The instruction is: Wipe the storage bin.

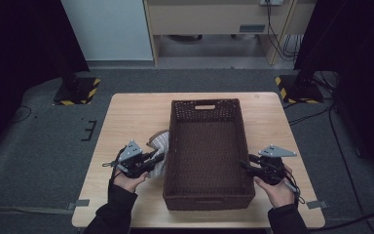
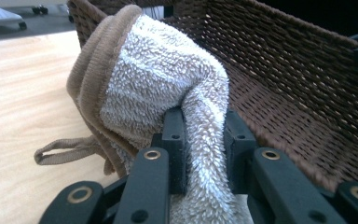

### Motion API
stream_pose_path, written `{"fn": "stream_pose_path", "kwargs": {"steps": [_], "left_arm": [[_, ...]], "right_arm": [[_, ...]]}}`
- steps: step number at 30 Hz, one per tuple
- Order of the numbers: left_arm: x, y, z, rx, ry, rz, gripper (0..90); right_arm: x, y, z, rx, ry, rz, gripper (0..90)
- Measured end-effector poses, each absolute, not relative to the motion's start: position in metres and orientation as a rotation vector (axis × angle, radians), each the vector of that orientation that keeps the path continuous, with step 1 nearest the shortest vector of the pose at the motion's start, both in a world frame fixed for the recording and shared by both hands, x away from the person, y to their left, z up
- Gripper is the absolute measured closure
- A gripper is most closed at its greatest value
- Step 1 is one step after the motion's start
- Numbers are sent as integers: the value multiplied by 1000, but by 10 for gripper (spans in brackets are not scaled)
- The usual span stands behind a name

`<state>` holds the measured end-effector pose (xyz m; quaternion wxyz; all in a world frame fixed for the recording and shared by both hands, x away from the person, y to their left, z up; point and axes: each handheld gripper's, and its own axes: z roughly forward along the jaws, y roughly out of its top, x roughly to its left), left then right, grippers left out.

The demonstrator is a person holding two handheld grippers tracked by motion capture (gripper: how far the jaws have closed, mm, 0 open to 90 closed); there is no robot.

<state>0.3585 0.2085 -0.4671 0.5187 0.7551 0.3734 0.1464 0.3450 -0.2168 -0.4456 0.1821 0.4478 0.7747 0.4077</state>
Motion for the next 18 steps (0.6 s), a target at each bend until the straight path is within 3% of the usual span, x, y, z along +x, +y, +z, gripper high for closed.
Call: {"fn": "stream_pose_path", "kwargs": {"steps": [10,18], "left_arm": [[354,199,-495,1939,905,328,735],[353,208,-483,1852,932,329,736]], "right_arm": [[344,-212,-452,1281,2206,1116,611],[343,-211,-452,1277,2200,1110,612]]}}
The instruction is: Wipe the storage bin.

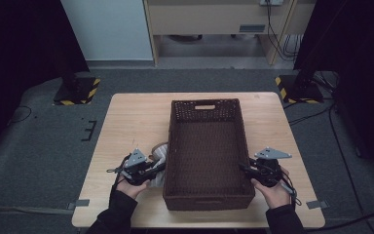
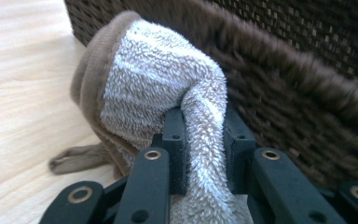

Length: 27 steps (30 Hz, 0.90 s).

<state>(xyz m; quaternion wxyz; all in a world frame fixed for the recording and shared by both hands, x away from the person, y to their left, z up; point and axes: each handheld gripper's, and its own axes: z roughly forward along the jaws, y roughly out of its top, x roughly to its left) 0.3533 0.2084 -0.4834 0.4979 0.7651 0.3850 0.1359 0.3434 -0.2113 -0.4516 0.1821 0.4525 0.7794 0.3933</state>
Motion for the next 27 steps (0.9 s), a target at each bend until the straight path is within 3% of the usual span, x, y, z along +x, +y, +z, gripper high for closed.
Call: {"fn": "stream_pose_path", "kwargs": {"steps": [9,27], "left_arm": [[339,214,-452,1735,859,366,735],[336,199,-491,1915,876,321,735]], "right_arm": [[342,-210,-451,1273,2196,1101,608],[341,-210,-452,1273,2188,1102,615]]}}
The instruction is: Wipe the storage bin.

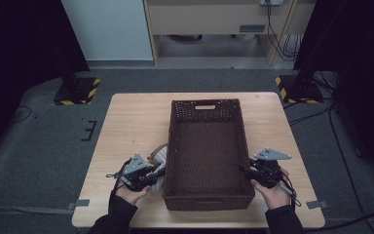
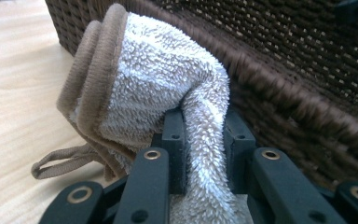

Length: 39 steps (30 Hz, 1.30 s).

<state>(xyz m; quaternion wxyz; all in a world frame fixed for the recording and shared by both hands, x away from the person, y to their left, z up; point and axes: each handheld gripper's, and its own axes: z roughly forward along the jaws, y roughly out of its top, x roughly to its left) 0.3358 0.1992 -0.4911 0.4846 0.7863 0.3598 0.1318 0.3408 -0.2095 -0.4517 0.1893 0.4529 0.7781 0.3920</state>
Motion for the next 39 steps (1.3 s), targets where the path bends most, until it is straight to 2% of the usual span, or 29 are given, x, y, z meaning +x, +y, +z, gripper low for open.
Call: {"fn": "stream_pose_path", "kwargs": {"steps": [6,9,15,18,22,39], "left_arm": [[335,198,-498,1954,897,316,734],[335,204,-493,1911,923,303,734],[323,221,-470,1779,912,328,734],[313,223,-461,1740,885,324,734],[307,215,-458,1755,850,331,734],[330,212,-465,1780,859,353,742]], "right_arm": [[341,-209,-452,1279,2185,1102,613],[340,-211,-450,1276,2178,1109,560],[334,-218,-439,1253,2148,1162,530],[331,-220,-438,1256,2151,1157,548],[328,-221,-438,1255,2169,1159,623],[340,-210,-441,1279,2114,1140,644]]}}
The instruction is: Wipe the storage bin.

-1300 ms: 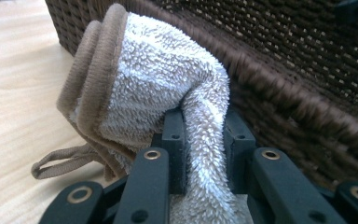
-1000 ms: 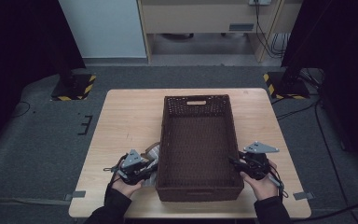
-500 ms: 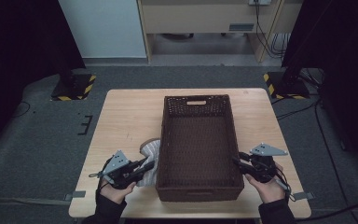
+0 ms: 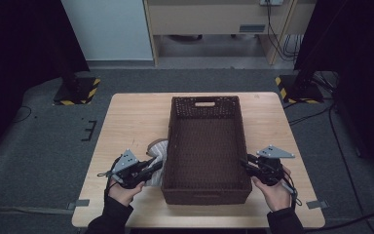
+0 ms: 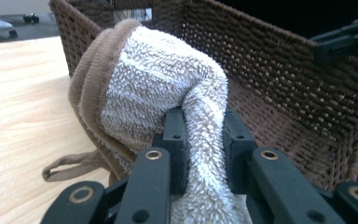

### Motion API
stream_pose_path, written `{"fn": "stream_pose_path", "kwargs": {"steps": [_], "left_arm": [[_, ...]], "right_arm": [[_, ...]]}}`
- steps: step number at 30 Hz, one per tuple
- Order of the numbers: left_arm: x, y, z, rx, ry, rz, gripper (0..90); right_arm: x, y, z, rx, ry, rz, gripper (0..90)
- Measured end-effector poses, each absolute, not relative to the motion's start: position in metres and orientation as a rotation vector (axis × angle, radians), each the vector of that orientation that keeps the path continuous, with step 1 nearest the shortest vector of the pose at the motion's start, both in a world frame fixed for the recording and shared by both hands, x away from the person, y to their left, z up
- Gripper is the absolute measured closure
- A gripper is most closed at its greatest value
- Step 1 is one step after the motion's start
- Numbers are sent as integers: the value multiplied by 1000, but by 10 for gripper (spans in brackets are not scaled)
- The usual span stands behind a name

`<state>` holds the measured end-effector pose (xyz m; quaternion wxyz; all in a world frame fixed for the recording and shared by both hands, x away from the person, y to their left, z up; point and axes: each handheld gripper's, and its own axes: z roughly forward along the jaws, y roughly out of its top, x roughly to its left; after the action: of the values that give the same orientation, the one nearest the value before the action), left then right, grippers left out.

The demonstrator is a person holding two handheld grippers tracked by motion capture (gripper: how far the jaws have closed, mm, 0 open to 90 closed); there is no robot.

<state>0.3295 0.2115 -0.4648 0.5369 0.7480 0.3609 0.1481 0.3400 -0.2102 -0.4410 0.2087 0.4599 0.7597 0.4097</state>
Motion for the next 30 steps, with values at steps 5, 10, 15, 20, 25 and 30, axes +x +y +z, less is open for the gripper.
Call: {"fn": "stream_pose_path", "kwargs": {"steps": [5,10,15,20,25,30], "left_arm": [[325,204,-481,1869,876,341,740],[325,201,-492,1926,884,340,739],[325,201,-495,1943,906,332,738],[320,210,-480,1858,912,327,740],[311,218,-458,1754,900,332,739],[304,219,-449,1725,880,340,739]], "right_arm": [[338,-210,-442,1276,2108,1141,643],[338,-210,-442,1278,2102,1153,642],[338,-210,-443,1274,2105,1156,615],[337,-212,-444,1273,2118,1168,598],[335,-213,-443,1260,2129,1174,566],[332,-216,-440,1254,2129,1177,563]]}}
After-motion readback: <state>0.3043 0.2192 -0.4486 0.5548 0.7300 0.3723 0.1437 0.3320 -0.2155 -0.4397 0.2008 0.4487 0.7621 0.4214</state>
